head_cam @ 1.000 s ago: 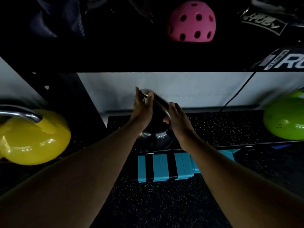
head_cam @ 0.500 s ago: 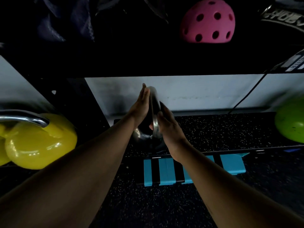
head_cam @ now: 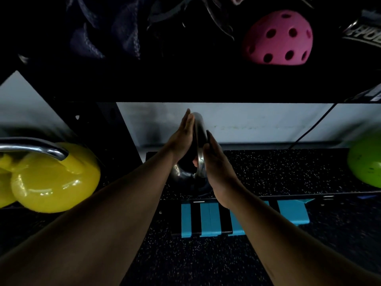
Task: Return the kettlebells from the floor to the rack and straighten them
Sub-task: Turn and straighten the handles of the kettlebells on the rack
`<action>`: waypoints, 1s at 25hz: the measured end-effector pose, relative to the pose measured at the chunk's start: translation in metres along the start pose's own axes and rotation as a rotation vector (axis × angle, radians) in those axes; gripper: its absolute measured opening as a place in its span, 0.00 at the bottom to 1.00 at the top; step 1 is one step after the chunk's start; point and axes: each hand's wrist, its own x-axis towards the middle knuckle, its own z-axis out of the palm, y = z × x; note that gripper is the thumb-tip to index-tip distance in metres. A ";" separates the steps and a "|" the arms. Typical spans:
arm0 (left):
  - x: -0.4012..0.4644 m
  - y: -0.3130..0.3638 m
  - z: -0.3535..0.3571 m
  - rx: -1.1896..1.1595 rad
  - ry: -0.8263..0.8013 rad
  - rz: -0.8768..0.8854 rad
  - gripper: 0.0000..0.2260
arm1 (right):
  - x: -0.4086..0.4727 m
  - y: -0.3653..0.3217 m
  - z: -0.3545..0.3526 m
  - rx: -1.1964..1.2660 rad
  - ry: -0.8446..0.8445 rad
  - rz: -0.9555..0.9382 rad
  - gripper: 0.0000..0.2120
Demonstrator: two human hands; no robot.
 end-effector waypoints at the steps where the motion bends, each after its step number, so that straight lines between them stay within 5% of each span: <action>1: 0.000 0.000 0.001 -0.005 0.002 -0.004 0.24 | 0.000 0.000 0.001 0.020 0.011 0.005 0.22; 25: -0.014 0.010 0.004 0.028 0.030 -0.024 0.24 | 0.000 0.009 0.005 -0.038 0.011 -0.033 0.22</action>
